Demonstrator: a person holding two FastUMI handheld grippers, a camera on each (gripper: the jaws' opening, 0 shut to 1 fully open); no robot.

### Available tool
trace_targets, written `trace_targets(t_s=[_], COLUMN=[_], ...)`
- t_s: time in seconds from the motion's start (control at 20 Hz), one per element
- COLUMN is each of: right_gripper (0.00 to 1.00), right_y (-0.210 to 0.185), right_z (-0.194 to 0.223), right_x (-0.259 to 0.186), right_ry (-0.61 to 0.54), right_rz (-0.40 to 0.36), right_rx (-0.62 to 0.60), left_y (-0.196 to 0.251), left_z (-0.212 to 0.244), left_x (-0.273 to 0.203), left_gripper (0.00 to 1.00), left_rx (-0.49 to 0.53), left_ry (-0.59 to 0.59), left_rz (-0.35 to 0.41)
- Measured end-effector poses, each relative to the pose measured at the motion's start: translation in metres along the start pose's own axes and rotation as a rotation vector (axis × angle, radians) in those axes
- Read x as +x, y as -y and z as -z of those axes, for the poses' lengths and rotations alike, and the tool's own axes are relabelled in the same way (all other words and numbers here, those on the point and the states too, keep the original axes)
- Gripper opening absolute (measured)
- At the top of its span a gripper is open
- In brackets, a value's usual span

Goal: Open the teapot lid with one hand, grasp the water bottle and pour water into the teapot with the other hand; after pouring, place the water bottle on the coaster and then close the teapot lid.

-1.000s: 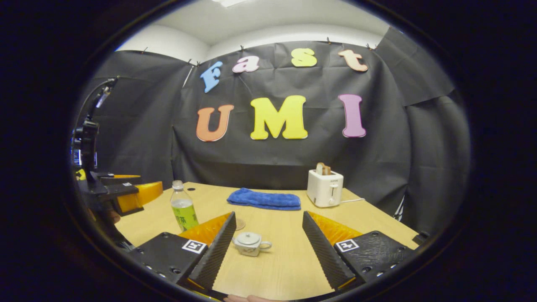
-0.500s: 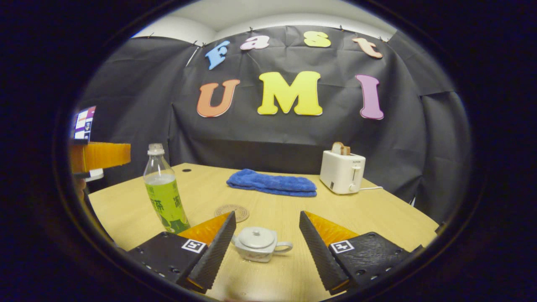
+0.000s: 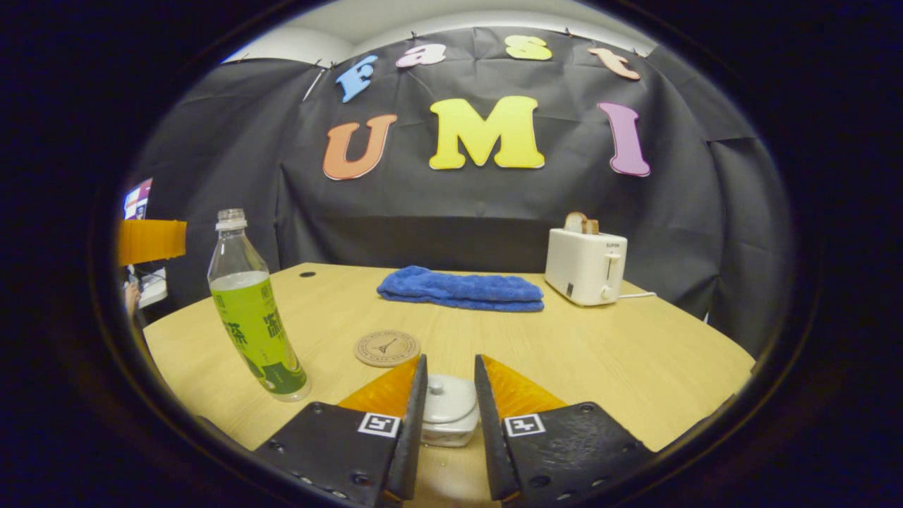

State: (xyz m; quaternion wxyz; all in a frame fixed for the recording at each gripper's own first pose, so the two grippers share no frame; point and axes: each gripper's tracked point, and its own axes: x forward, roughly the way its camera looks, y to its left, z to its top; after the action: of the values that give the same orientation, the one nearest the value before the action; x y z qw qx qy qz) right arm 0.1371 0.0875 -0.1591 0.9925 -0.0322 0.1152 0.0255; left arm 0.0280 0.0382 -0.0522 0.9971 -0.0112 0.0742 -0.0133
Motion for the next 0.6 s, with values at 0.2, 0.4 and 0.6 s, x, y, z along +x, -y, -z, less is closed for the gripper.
trace_targets(t_s=[0.2, 0.4, 0.6], right_gripper=[0.32, 0.08, 0.08], right_y=[-0.0108, -0.0046, -0.0064], right_z=[0.0019, 0.0061, 0.0037], right_x=[0.0027, 0.0047, 0.0055], right_ry=[0.023, 0.038, 0.024], right_rz=[-0.011, -0.026, -0.051], right_rx=[-0.041, -0.009, -0.020], left_y=[-0.0001, 0.0039, 0.0042], left_z=[0.0017, -0.0007, 0.0004], left_x=[0.0009, -0.0011, 0.0005], left_gripper=[0.99, 0.99, 0.99], left_rx=[0.018, 0.019, 0.022], left_ry=[-0.005, 0.004, 0.003], left_rz=[-0.005, 0.009, 0.009])
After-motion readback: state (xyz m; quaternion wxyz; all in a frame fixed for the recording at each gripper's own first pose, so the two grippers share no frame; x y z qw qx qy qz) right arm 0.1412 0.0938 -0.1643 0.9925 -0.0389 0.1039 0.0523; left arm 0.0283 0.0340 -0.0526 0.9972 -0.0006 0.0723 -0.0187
